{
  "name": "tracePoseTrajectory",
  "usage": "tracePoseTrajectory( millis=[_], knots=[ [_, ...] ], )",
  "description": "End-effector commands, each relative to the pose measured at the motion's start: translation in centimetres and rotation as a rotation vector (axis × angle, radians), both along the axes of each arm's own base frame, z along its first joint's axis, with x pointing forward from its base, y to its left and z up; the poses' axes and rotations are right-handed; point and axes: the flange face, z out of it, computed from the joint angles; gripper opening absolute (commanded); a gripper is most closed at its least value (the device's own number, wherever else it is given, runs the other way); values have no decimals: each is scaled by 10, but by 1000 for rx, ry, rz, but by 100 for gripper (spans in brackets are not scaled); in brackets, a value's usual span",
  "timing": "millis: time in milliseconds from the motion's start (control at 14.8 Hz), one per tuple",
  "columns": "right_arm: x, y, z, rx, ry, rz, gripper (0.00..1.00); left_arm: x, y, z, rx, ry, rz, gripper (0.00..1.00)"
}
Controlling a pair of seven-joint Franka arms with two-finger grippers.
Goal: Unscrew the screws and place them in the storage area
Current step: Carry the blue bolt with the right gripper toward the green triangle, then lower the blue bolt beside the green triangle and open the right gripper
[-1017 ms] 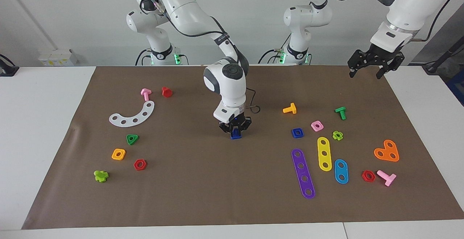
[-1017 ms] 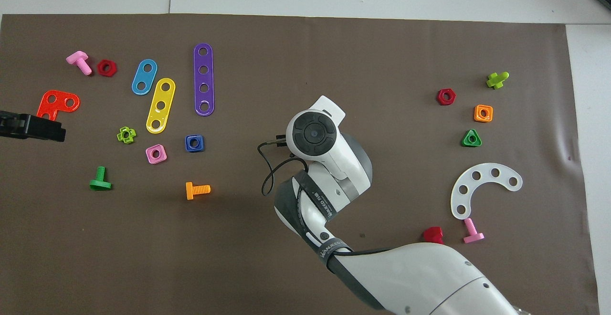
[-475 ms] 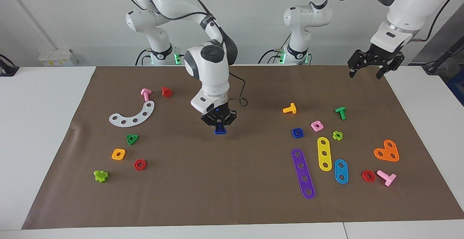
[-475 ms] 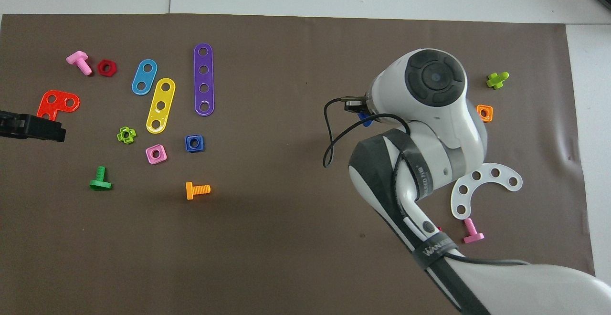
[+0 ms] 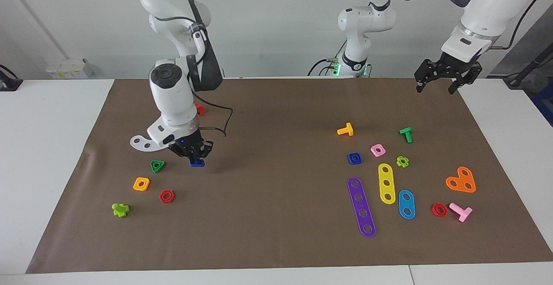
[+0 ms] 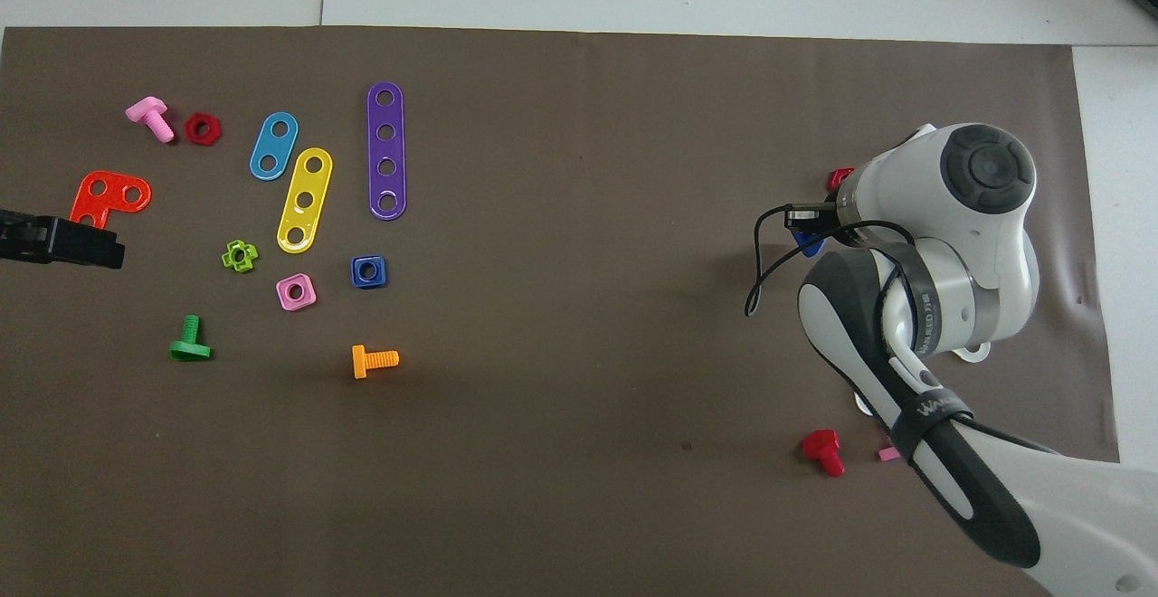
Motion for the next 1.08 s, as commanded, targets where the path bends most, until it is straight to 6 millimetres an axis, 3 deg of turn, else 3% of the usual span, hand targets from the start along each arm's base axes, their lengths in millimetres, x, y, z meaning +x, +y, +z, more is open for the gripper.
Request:
tracePoseTrajectory(
  millis=[0,136,542,610,678,746,1017],
  knots=[
    [-24,-13,-12,5,-13,17,0,-10,2,2,-4,3,0,100],
    [-29,-28,-23,3,7,4,0,-10,3,2,-4,3,2,100],
    [-36,-39,-37,14,14,-24,0,-10,2,2,-4,3,0,100],
    [-35,-40,-37,22,15,-32,28,-10,2,2,-4,3,0,100],
    [-34,-40,-36,22,12,-32,76,-10,3,2,-4,3,2,100],
    [-32,-39,-34,23,7,-35,100,-10,3,2,-4,3,2,100],
    [-11,-37,6,27,-42,-37,100,-10,3,2,-4,3,2,100]
  ],
)
